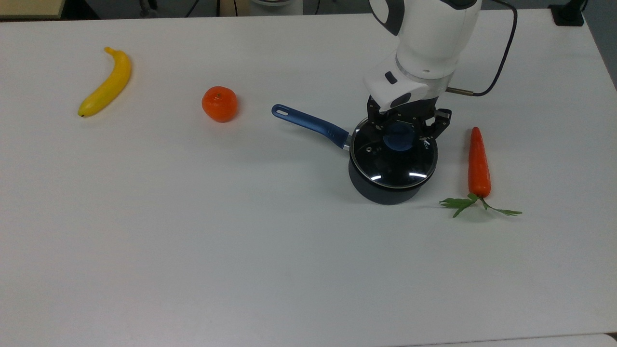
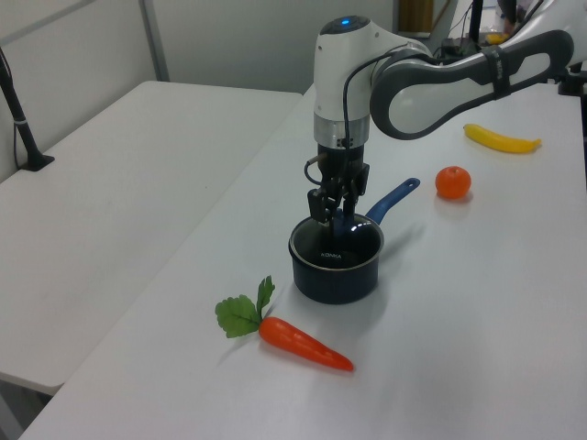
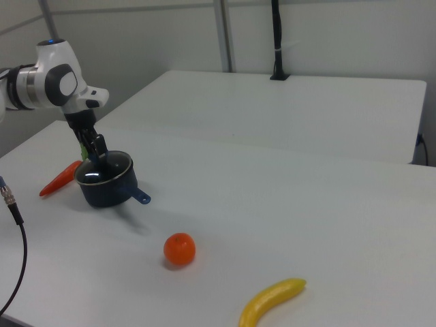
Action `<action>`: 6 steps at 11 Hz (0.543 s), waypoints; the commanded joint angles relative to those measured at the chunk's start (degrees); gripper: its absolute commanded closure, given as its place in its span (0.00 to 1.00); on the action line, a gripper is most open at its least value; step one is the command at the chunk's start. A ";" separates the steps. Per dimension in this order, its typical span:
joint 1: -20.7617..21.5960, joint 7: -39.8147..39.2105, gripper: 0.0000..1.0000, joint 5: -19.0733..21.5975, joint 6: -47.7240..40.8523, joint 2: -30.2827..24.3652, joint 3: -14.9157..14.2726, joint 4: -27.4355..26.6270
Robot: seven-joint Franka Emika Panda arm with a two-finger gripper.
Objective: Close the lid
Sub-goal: 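Lower the lid onto the saucepan rim and open the gripper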
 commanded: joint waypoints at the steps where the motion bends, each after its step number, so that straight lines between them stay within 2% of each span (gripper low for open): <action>1: 0.93 2.03 0.43 -0.81 2.16 0.89 -0.62 0.23; 4: 1.19 1.94 0.43 -0.81 2.07 1.15 -0.62 0.05; 5: 1.19 1.94 0.26 -0.81 1.98 1.24 -0.53 -0.21; 6: 1.11 1.94 0.00 -0.73 1.72 1.24 -0.53 -0.21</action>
